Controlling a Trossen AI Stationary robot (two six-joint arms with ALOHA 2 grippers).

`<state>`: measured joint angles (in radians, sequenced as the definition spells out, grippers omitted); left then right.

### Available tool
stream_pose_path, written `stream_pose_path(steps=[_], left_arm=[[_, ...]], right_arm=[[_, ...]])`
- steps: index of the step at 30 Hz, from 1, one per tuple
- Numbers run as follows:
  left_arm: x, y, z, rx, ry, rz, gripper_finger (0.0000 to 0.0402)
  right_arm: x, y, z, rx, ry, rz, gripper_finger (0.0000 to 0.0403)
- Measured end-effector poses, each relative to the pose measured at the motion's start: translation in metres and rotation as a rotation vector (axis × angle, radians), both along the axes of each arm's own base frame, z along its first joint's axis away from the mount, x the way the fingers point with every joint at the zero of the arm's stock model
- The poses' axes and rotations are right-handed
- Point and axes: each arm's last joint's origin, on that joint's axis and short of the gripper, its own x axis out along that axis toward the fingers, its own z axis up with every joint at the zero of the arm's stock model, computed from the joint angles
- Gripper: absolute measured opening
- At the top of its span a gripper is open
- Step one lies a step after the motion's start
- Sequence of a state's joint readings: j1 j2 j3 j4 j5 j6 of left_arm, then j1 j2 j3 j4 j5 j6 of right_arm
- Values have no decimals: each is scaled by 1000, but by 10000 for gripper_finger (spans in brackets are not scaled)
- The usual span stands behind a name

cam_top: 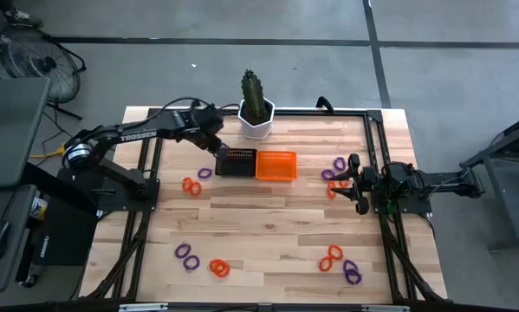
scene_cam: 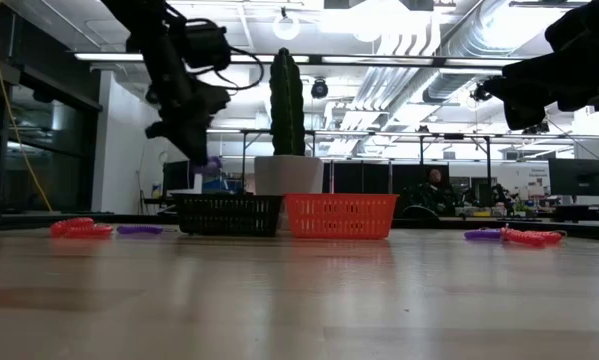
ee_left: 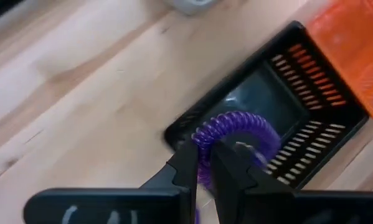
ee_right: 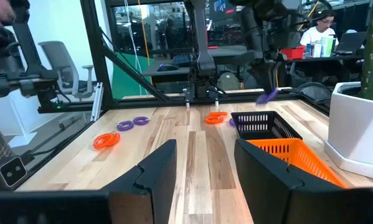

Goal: Sort spring keychains
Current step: Put the purple spring keychain in the black bin

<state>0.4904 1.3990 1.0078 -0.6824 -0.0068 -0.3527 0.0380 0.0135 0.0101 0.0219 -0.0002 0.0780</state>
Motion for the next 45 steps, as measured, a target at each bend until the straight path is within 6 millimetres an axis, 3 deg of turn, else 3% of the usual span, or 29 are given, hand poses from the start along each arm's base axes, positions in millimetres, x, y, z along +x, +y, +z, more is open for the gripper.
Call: stream_pose_path(steps=[8,29,45], left_arm=[[13,-1,-8,-11,-31,-46,26],[15,1,-9,38,-24,-70,28],[24,4,-33,-52,38,-139,105]], right_arm=[[0,0,0,0,0,0,156],[0,0,0,0,0,0,158],[0,0,0,0,0,0,157]])
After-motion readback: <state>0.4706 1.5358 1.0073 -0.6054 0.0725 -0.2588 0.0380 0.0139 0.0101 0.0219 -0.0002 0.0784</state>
